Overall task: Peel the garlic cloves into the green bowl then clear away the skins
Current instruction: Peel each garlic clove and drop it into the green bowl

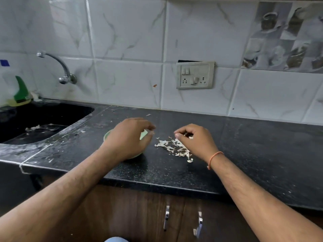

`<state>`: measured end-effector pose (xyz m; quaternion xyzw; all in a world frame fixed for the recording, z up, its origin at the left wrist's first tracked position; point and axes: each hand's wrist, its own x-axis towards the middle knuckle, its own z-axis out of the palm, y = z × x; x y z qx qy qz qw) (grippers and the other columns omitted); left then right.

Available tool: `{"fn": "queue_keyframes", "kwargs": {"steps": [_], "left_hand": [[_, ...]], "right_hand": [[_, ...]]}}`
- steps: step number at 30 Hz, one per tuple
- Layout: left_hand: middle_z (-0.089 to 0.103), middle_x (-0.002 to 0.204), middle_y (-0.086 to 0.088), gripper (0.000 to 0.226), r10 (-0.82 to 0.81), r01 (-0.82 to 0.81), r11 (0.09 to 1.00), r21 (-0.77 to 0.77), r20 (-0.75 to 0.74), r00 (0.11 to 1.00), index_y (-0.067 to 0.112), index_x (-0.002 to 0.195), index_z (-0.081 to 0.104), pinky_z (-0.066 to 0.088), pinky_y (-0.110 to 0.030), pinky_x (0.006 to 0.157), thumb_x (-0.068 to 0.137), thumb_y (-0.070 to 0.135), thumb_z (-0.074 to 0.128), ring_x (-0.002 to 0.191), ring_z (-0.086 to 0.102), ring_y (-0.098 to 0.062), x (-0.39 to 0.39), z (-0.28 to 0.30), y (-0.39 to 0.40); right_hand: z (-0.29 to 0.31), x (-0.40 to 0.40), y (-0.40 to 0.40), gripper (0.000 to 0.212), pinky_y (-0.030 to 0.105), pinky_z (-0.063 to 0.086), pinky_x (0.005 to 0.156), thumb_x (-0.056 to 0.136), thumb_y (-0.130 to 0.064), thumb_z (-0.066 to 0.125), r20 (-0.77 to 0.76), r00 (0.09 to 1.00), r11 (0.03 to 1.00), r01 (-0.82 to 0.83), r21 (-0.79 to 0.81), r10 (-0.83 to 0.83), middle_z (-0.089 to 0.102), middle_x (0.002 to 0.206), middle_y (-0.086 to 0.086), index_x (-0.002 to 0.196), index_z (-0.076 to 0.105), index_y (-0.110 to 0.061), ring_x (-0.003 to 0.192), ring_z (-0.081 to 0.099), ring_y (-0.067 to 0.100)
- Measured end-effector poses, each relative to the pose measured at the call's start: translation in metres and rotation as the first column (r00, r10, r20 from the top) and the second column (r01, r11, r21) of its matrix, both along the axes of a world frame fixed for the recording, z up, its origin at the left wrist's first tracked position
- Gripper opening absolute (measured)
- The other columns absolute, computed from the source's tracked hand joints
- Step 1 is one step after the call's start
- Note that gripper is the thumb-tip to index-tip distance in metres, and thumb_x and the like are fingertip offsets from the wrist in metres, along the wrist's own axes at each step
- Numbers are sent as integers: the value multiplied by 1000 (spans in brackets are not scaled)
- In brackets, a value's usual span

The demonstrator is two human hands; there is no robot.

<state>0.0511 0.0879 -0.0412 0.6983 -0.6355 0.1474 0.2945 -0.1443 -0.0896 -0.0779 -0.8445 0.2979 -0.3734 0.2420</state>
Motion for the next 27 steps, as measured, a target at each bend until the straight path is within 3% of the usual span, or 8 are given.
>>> {"fn": "queue_keyframes", "kwargs": {"steps": [3, 5, 8, 11, 14, 17, 21, 27], "left_hand": [[73, 125, 12, 32, -124, 124, 992, 19, -13, 992, 27, 129, 73, 53, -28, 94, 101, 40, 64, 108, 68, -9, -39, -12, -12], [63, 145, 6, 50, -151, 151, 981, 122, -10, 989, 24, 146, 59, 50, -33, 108, 102, 49, 58, 129, 61, -15, -64, -29, -27], [22, 175, -5, 80, -30, 18, 922, 388, 25, 999, 19, 167, 24, 24, -45, 130, 104, 65, 43, 162, 18, -27, -82, -61, -54], [-12, 177, -13, 95, 144, -120, 804, 582, 6, 990, 15, 170, 1, 2, -55, 132, 101, 76, 24, 163, -17, -35, -77, -80, -81], [-8, 178, -14, 98, 181, -120, 765, 633, -32, 983, 14, 170, 3, 0, -55, 132, 99, 80, 20, 164, -10, -34, -70, -86, -104], [5, 178, -9, 86, 66, -42, 819, 572, -21, 998, 14, 169, 15, 8, -49, 133, 105, 70, 26, 165, 3, -30, -67, -89, -118], [30, 173, -2, 62, -36, 80, 920, 384, -122, 992, 17, 161, 41, 15, -50, 133, 111, 53, 35, 162, 20, -25, -62, -91, -131], [56, 144, 21, 31, -117, 112, 992, -62, -81, 990, 41, 134, 65, 33, -53, 120, 105, 39, 55, 143, 44, -12, -63, -89, -145]], "right_hand": [[-14, -46, -23, 10, 26, 53, 87, 96, -33, 75, -84, 986, 987, 138, -86, -145, 72, 101, -20, 103, 82, -34, 93, 64, 2], [-26, -71, -37, 23, 32, 49, 98, 98, -41, 69, -252, 938, 964, 199, -174, -239, 69, 119, -18, 119, 77, -35, 112, 59, 12], [-43, -93, -48, 43, 41, 44, 110, 101, -54, 61, -460, 840, 956, 219, -194, -286, 58, 138, -19, 141, 64, -40, 130, 48, 15], [-51, -95, -56, 40, 45, 45, 106, 102, -57, 59, -478, 841, 966, 200, -163, -254, 58, 132, -21, 139, 65, -45, 125, 47, 14], [-50, -89, -64, 27, 34, 47, 96, 100, -45, 68, -396, 895, 976, 159, -148, -206, 62, 114, -19, 125, 75, -38, 104, 53, 9], [-48, -82, -72, 10, 24, 44, 79, 96, -36, 75, -301, 930, 975, 179, -130, -211, 66, 97, -17, 105, 80, -34, 83, 56, 0], [-47, -77, -80, 5, 16, 38, 67, 97, -32, 75, -281, 930, 970, 212, -114, -237, 65, 89, -18, 97, 80, -33, 75, 55, -2], [-45, -84, -76, 11, 23, 57, 79, 91, -28, 84, 71, 991, 988, 110, 107, -118, 79, 92, -17, 99, 84, -35, 85, 71, 8]]}}
